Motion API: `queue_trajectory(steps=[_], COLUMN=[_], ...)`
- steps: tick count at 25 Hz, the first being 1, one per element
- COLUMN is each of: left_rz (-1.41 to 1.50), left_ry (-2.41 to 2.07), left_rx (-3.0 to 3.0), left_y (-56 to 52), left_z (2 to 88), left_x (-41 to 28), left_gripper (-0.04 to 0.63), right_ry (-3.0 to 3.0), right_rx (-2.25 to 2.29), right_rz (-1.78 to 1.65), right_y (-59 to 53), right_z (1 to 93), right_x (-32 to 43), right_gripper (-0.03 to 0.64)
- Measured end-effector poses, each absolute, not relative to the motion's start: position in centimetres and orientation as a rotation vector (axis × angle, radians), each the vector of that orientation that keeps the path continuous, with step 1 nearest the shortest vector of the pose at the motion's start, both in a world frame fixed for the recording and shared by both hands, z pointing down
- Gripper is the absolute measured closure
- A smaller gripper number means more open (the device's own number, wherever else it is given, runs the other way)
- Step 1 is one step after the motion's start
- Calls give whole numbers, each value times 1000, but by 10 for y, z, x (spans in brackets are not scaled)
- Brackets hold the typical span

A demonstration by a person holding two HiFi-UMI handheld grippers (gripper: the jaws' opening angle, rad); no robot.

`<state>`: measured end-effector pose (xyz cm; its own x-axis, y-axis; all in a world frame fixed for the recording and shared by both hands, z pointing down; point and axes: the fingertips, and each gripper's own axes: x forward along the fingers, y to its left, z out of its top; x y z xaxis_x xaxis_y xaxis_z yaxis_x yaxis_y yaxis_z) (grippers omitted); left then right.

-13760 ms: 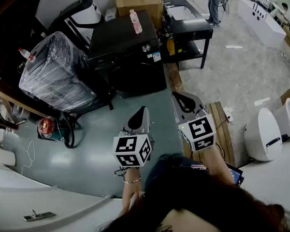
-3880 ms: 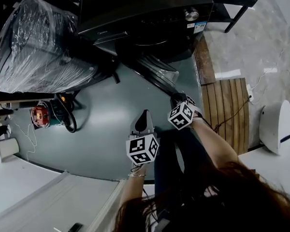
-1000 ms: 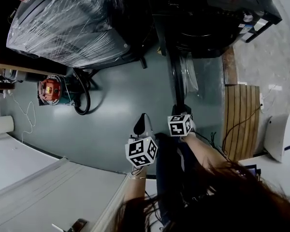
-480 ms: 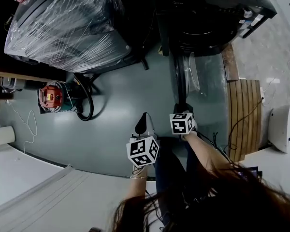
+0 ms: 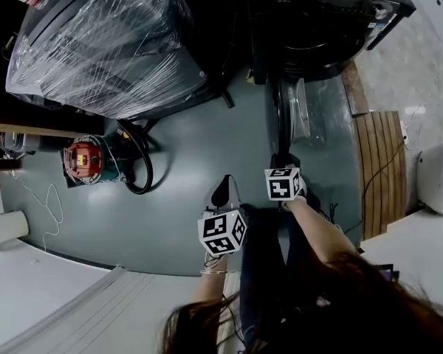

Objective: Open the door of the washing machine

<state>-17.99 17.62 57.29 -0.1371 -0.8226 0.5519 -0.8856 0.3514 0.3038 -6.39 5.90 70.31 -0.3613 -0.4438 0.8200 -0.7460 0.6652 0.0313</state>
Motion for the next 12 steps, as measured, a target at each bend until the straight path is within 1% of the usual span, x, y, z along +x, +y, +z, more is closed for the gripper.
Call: queue_trajectory(steps=[12], left_rz=[118], left_ry=[-1906], left_rx=[1565], left_y=[198], left_z=[576], left_x=[-212], left_gripper=[583], right_ry=[-1982], right_rx=[970], right_rz=[465], right_y=[73], right_z=[705], right_x=[-100], right_gripper=[535])
